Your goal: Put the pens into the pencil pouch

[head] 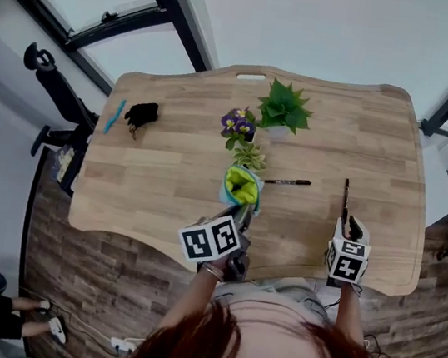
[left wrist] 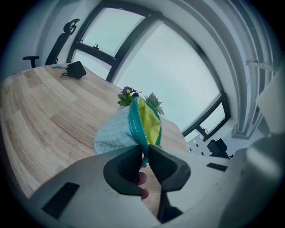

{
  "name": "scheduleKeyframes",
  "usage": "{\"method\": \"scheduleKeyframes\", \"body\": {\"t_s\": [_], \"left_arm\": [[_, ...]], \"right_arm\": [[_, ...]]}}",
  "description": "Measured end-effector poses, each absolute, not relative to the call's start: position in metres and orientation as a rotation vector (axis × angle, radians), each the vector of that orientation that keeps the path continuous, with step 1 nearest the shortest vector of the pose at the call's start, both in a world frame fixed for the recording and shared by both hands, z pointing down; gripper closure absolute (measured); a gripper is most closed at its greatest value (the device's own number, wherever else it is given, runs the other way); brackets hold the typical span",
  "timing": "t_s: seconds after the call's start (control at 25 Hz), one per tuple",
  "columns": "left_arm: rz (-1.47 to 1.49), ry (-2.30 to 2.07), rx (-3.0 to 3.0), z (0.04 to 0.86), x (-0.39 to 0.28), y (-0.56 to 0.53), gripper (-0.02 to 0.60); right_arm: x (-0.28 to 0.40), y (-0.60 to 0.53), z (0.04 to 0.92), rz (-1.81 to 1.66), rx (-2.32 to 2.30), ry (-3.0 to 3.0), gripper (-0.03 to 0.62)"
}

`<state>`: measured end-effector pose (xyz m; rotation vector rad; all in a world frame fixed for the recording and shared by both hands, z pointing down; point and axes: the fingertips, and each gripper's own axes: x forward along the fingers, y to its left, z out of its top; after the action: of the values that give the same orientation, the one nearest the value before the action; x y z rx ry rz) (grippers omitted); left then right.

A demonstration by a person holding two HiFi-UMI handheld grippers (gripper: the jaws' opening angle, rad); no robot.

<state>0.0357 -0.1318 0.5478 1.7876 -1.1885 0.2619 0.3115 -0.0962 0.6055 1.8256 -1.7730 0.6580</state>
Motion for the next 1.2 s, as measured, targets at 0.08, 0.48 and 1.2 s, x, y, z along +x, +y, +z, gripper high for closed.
{"method": "scheduleKeyframes", "body": {"t_s": [0.08, 0.48, 1.2], "left_arm": [[0.259, -1.179, 1.782, 0.544, 0.037, -0.132, 0.549], [0.275, -1.122, 1.783, 0.533, 0.044, -0.129, 0.559], [0.447, -0.971, 1.904, 0.529, 0.038, -0.128, 0.56]], "right_arm": [[0.316, -0.099, 0.618, 0.685, 1.816, -1.756, 0.511], [0.33, -0.098, 0.664, 0.841, 1.774, -1.645, 0.502], [0.328, -0.09, 0.653, 0.925, 1.868, -1.593, 0.545]]}}
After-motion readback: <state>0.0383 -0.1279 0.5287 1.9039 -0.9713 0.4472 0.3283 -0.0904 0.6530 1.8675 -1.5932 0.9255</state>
